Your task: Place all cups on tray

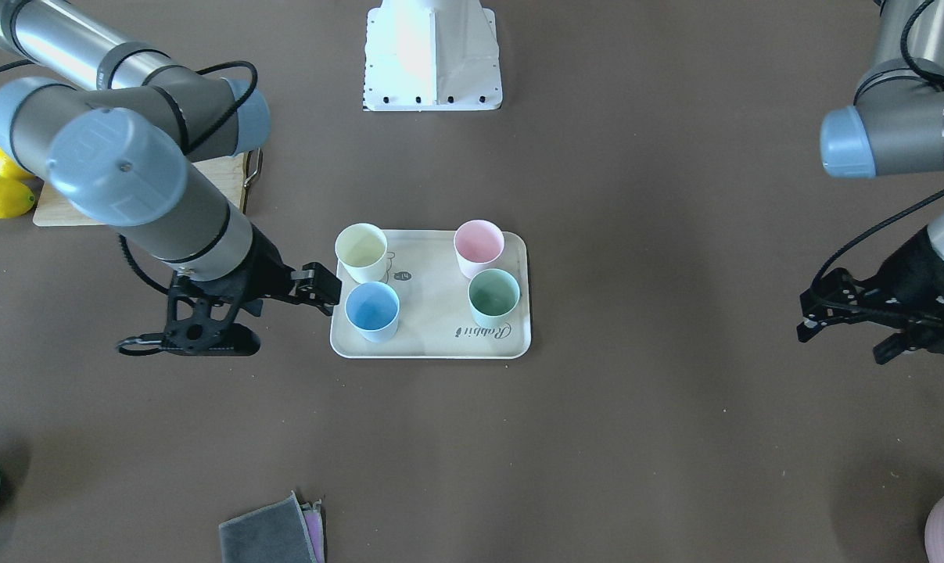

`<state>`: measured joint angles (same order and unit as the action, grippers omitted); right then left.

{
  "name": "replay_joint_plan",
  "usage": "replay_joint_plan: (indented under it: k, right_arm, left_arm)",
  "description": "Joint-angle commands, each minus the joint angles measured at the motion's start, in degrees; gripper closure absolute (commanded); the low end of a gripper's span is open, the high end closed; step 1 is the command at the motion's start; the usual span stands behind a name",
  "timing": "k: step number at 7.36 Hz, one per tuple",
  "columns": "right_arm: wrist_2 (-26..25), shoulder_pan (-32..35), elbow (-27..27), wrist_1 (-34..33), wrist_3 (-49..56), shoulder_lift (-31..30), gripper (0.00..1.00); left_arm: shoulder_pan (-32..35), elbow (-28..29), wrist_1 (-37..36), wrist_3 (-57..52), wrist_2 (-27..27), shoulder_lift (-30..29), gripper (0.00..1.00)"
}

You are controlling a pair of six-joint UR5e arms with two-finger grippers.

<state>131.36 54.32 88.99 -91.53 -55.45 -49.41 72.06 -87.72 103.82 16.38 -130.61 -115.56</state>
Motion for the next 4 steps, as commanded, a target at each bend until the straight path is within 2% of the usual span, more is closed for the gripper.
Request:
replay_joint_plan:
  k: [1,2,4]
  right_arm:
    - [1.52,7.09,5.12,-4.44,14.41,-8.81,0.00]
    - [1.79,10.69,5.14,-4.45,23.89,-14.09,0.00]
    - [3.89,18.07,5.83,-3.92,35.52,-25.42,0.00]
  left_arm:
    - [7.19,-0.09,0.41,-12.76,-0.25,6.11,0.02]
    - [10.09,-0.44,0.76,-13.12,-0.25,9.45,0.02]
    - [15.88,-0.70,1.03,-14.78,-1.39,12.63,0.02]
